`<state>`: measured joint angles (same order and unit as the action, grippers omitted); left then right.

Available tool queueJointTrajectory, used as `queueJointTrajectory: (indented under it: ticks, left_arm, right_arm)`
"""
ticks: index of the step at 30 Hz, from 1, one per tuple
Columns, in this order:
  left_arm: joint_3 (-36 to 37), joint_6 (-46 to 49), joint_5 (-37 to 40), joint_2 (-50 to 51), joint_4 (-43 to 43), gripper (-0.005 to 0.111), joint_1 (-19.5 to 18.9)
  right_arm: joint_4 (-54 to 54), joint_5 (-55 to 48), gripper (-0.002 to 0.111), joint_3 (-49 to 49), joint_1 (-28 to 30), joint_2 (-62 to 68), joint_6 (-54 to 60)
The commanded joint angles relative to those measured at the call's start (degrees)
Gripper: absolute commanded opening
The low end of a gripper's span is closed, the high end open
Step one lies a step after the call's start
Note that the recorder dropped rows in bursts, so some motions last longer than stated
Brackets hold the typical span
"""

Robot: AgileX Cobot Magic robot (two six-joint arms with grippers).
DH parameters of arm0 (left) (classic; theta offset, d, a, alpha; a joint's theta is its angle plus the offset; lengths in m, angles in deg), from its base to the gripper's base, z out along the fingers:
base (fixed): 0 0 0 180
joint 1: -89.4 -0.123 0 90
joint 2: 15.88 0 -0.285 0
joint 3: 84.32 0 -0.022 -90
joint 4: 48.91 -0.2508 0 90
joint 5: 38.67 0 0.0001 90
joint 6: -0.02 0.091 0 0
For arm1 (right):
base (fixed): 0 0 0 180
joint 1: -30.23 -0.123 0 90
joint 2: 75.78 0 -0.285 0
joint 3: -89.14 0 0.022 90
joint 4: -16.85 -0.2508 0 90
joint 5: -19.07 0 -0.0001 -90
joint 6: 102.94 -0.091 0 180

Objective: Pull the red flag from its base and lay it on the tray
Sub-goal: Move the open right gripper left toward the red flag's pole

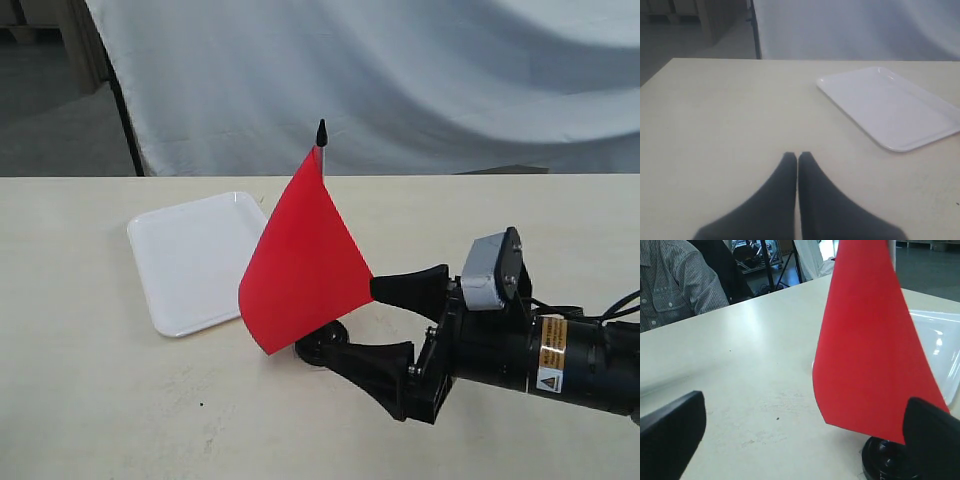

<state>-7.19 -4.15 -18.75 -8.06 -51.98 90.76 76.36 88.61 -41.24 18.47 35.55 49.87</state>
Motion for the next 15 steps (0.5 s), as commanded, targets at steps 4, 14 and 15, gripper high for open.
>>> queueJointTrajectory:
  ticks: [4,14,15]
  left_arm:
    - [0.09,-0.14,-0.20,-0.04,0.07,0.001,-0.14]
    - [0.09,-0.14,-0.20,-0.04,0.07,0.001,-0.14]
    - [0.09,-0.14,-0.20,-0.04,0.07,0.001,-0.14]
  right_arm:
    - [-7.26,0.42,0.104,-0.34,-0.49,-0.08,5.84]
    - [-18.76,0.42,0.104,-5.67,-2.32,7.09,7.92]
    - [-18.76,0.42,0.104,-6.68,-2.97,7.94,7.92]
